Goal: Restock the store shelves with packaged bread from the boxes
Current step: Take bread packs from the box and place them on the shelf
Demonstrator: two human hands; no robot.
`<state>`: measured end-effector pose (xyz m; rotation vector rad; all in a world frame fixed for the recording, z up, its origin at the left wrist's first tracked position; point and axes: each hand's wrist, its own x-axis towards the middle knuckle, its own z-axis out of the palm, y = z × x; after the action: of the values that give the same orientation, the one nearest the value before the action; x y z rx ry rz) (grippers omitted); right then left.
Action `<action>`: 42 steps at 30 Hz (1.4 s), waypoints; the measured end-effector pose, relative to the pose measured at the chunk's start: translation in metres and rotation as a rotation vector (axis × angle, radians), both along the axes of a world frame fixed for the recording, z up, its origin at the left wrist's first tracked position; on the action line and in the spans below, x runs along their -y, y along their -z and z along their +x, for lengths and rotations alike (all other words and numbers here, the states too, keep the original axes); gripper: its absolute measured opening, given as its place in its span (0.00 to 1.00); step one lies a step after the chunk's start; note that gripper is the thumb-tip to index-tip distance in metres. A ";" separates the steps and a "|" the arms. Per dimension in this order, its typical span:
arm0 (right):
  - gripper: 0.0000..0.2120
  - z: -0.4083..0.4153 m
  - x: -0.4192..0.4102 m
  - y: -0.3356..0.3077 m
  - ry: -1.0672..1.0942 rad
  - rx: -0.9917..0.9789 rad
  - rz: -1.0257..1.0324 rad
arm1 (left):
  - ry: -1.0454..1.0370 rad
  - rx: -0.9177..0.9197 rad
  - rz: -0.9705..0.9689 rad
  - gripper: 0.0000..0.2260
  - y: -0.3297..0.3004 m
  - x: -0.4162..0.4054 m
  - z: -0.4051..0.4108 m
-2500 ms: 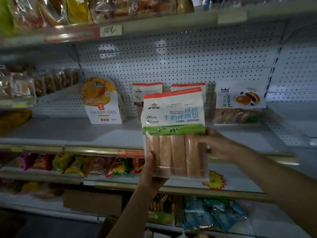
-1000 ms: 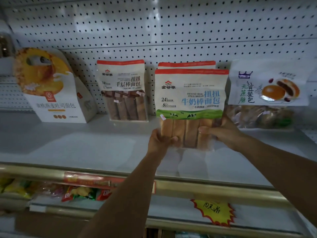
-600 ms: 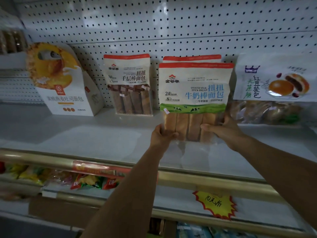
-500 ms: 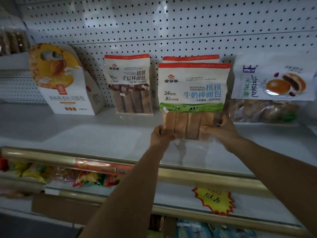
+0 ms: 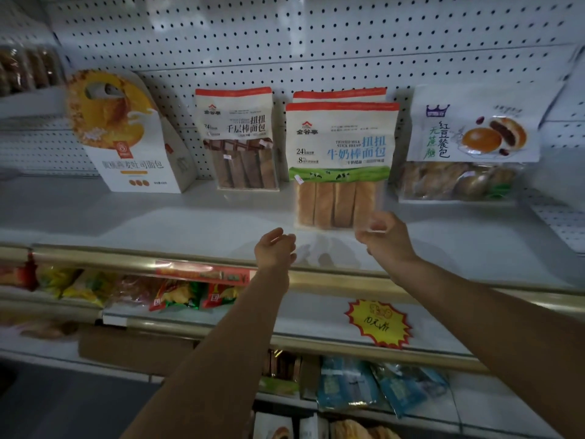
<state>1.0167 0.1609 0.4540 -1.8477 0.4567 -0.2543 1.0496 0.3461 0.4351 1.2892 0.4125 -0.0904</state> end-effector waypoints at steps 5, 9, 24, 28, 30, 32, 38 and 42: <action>0.10 -0.038 -0.017 0.006 -0.126 0.039 0.019 | 0.011 -0.072 -0.233 0.11 0.009 -0.025 -0.060; 0.09 -0.070 -0.034 0.021 -0.184 0.016 0.044 | -0.032 -0.159 -0.201 0.07 0.039 -0.057 -0.104; 0.05 -0.187 -0.142 0.213 -0.348 -0.487 0.162 | -0.048 -0.628 0.012 0.08 0.230 -0.207 -0.252; 0.04 -0.213 -0.194 0.285 -0.402 -0.756 0.191 | 0.024 -0.749 0.113 0.06 0.294 -0.240 -0.262; 0.04 -0.226 -0.218 0.320 -0.411 -0.850 0.214 | 0.037 -0.830 0.091 0.06 0.323 -0.255 -0.264; 0.05 -0.239 -0.240 0.355 -0.398 -0.903 0.229 | 0.080 -0.878 0.109 0.05 0.351 -0.269 -0.264; 0.05 -0.283 -0.282 0.455 -0.292 -1.051 0.223 | 0.275 -0.900 0.226 0.07 0.435 -0.298 -0.265; 0.09 -0.308 -0.298 0.504 -0.223 -1.067 0.242 | 0.423 -0.925 0.318 0.07 0.491 -0.305 -0.266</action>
<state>0.7084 0.4593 -0.0500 -1.6475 0.9347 0.9474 0.7839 0.6512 -0.0561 1.5846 0.9574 -1.0388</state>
